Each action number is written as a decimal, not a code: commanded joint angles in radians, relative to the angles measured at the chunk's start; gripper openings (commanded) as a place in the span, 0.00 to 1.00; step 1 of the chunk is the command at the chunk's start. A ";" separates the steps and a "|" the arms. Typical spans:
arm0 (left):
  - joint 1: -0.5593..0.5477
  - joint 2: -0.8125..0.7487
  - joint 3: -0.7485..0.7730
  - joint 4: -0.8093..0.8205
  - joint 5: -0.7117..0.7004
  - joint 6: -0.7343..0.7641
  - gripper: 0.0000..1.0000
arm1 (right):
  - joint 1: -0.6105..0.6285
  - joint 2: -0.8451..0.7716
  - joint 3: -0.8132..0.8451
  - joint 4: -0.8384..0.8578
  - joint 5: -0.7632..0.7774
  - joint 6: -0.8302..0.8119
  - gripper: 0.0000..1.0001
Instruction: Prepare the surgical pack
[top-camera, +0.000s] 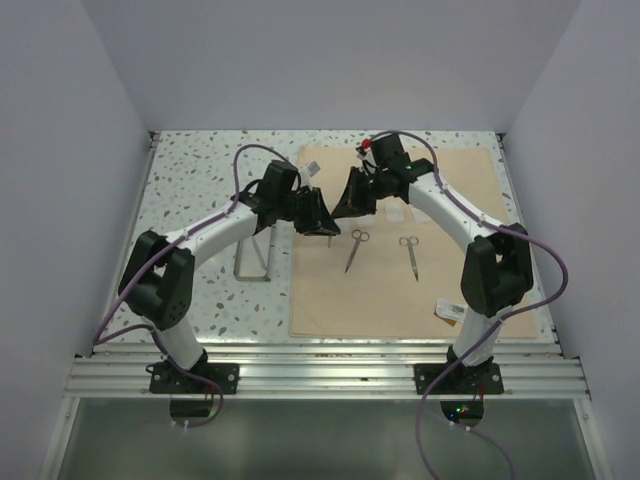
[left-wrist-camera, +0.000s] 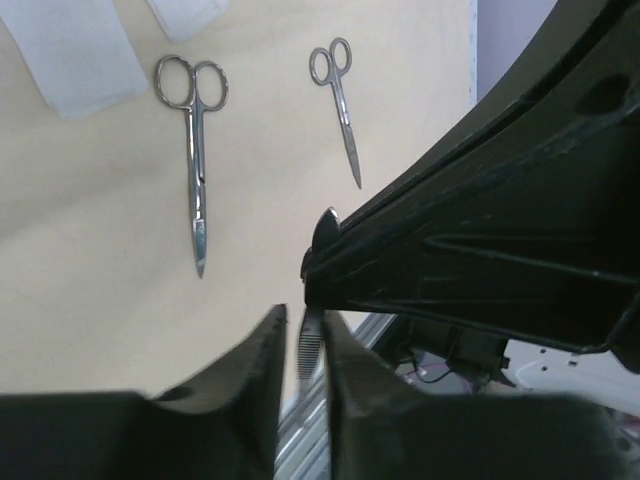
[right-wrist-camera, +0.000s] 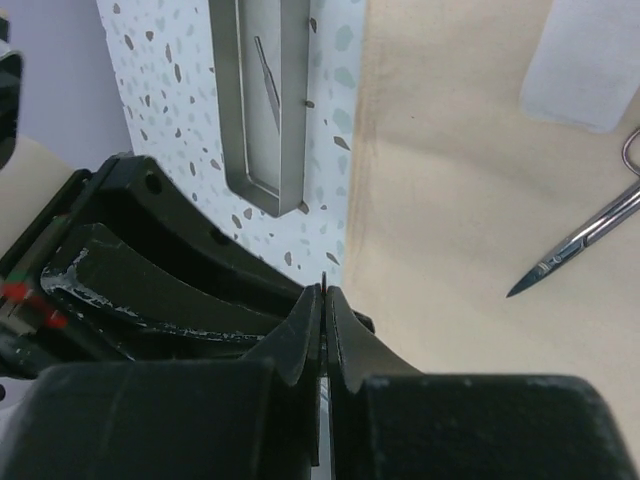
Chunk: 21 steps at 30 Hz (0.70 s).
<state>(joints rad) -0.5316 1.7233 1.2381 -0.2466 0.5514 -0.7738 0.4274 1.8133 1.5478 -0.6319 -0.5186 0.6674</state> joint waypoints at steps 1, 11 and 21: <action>-0.004 0.041 0.046 -0.051 0.001 0.027 0.11 | 0.002 0.001 0.035 0.026 -0.038 0.029 0.00; 0.143 -0.020 0.101 -0.436 -0.359 0.241 0.00 | -0.073 0.066 0.146 -0.282 0.292 -0.225 0.45; 0.288 -0.001 0.034 -0.596 -0.622 0.393 0.00 | -0.182 0.092 0.026 -0.370 0.465 -0.367 0.44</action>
<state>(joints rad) -0.2455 1.7390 1.2881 -0.7830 0.0132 -0.4496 0.2356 1.9125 1.5902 -0.9573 -0.1226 0.3656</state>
